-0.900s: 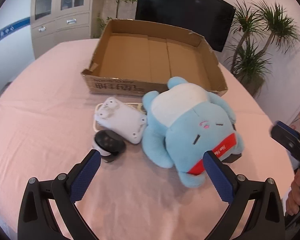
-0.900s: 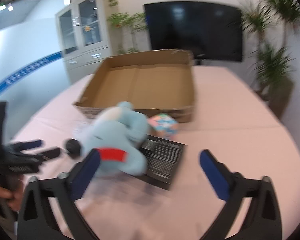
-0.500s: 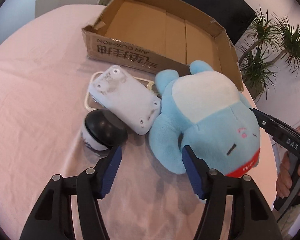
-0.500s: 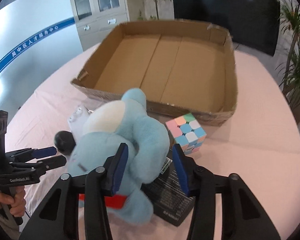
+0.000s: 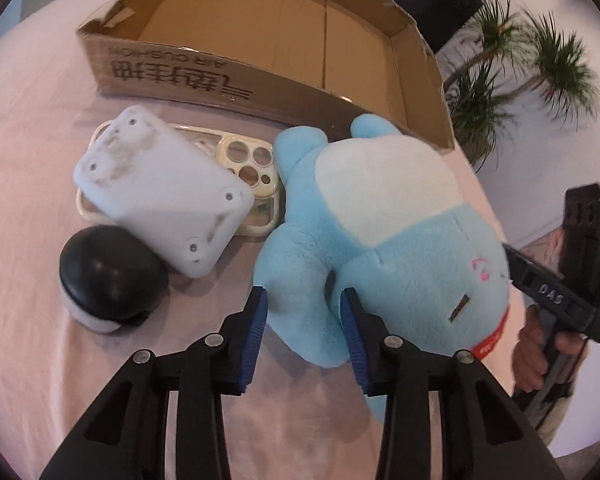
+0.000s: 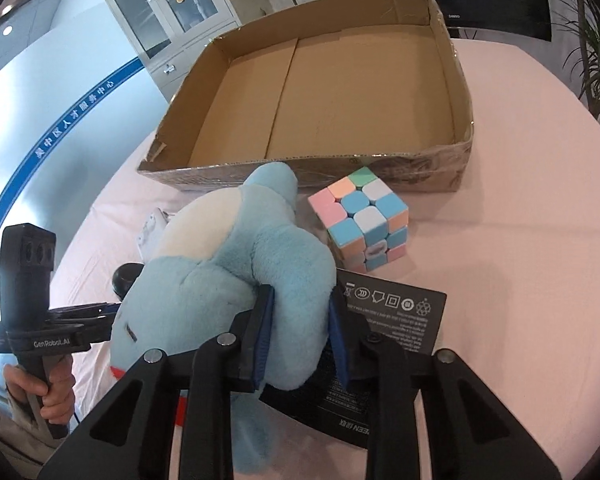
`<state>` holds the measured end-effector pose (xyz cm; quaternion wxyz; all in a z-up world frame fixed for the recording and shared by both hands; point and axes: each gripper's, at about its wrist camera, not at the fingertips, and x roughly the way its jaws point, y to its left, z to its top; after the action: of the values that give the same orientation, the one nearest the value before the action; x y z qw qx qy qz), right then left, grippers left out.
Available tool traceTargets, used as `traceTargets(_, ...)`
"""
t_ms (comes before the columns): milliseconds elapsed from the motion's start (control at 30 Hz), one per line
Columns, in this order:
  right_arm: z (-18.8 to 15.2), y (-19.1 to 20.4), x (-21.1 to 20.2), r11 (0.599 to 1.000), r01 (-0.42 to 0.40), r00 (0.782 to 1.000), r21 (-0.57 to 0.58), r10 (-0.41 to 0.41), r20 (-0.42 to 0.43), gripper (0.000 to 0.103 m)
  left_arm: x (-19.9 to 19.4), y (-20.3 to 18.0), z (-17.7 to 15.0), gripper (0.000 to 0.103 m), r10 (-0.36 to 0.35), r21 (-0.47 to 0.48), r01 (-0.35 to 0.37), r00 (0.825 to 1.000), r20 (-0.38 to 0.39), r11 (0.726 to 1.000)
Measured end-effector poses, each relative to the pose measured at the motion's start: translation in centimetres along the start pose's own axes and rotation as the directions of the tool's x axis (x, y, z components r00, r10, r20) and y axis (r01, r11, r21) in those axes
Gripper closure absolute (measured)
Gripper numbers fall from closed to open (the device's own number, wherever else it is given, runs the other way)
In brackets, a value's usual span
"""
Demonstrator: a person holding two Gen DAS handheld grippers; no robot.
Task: Organize objects
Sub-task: 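Close both grippers on the light-blue plush toy, then lift the plush with both grippers over the cardboard box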
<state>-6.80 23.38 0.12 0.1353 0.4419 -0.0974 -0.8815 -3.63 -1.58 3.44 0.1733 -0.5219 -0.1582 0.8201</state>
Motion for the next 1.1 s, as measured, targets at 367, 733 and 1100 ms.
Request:
traceTargets(367,-0.1,0.9,1.5,0.996,0.076,0.996,-0.041,-0.078,-0.041,0.073,2.9,2.4,1.3,0.067,-0.091,-0.107,0.085,0.994,-0.054,0.991)
traceTargets(733,-0.1,4.5,-4.1,0.985,0.157,0.984,-0.075,-0.149,0.097,0.082,-2.9,-1.3,1.8,0.083,-0.074,-0.01,0.075,0.995,0.071,0.997)
traceTargets(1100,3.5,9.6,-11.6,0.958,0.248,0.925,-0.144,-0.189,0.329,0.082,-12.0,-4.7,4.4,0.083,-0.063,0.11,0.037,0.968,0.244,0.993)
